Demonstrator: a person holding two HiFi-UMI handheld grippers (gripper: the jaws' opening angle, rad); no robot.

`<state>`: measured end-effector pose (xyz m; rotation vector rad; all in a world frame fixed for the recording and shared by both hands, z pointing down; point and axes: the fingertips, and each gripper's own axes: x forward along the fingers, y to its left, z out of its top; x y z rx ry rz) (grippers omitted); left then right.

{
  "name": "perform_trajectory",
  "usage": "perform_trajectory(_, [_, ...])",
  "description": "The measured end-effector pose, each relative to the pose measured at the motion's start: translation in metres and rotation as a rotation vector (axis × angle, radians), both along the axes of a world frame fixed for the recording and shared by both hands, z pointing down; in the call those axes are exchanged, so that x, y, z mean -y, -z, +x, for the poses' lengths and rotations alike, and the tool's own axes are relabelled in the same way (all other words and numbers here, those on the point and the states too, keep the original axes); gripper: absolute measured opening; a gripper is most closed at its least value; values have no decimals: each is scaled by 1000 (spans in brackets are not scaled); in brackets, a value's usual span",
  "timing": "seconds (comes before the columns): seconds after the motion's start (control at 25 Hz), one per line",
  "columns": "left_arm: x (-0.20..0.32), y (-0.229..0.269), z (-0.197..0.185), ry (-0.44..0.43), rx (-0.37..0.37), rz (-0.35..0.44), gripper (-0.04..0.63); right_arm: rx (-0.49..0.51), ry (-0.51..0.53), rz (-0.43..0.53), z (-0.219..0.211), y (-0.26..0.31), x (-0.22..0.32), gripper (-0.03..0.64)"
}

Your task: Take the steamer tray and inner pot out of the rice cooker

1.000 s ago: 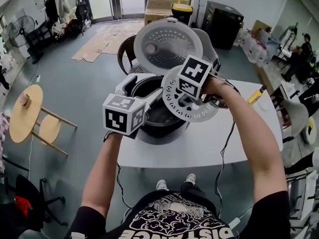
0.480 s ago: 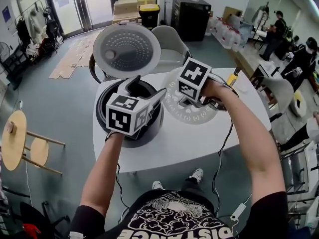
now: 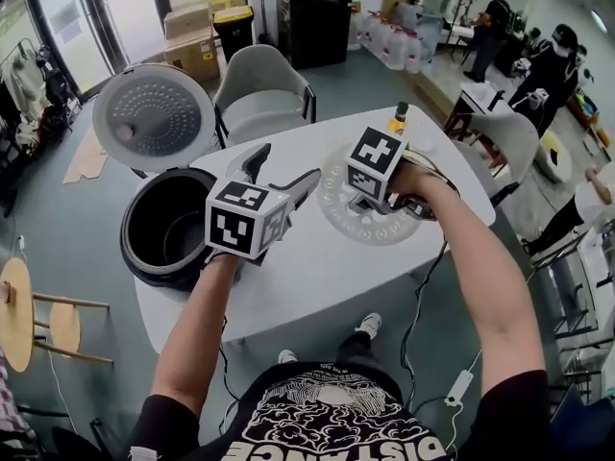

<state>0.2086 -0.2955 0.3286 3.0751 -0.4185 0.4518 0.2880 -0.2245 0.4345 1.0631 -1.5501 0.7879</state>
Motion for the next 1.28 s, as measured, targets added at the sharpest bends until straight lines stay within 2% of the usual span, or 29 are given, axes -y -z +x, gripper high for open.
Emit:
perform_trajectory(0.12, [-15,-8,78,-36,10,-15,396,4,-41,-23,78,-11,-24,293])
perform_trajectory(0.32, [-37,-25,160,-86,22,-34,396,14,-100,-56,154,-31,-57,293])
perform_trajectory(0.4, [-44,-32,204,-102,34,-43,396,21,-118,-62,196,-38,-67,293])
perform_trajectory(0.56, [-69,-73,322,-125,69,-71,396,49,-153,-75,308,-75,-91,293])
perform_trajectory(0.72, [-71,-121,403,-136,105,-105,396,61,-176,-90,388,-120,-94,293])
perform_trajectory(1.0, [-71,-165,473,-137,157,-136,396,85,-192,-129,460,-172,-94,293])
perform_trajectory(1.28, [-59,-212,511,-103,199,-190,396,76,-184,-157,504,-227,-81,295])
